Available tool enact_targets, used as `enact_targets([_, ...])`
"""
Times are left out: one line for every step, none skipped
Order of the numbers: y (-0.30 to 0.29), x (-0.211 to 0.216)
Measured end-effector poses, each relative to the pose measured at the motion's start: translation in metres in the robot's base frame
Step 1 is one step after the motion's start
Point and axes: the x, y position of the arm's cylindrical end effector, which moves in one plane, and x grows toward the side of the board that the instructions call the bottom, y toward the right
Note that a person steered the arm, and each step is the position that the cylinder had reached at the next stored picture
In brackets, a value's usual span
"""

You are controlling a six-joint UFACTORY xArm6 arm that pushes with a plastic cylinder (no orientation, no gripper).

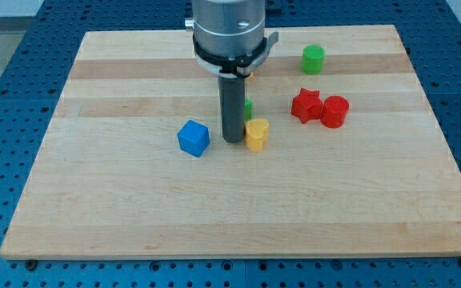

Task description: Slide red star along with red circle a bit down

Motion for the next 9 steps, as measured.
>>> enact_targets([0.0,0.015])
enact_targets([-0.009,0.029])
enact_targets([-0.036,0.036])
enact_targets([-0.064,0.036])
enact_targets([-0.081,0.033])
enact_targets([-0.104,0.028])
enact_targets([-0.114,0.014])
enact_targets([-0.107,0.006])
enact_targets([-0.085,0.006])
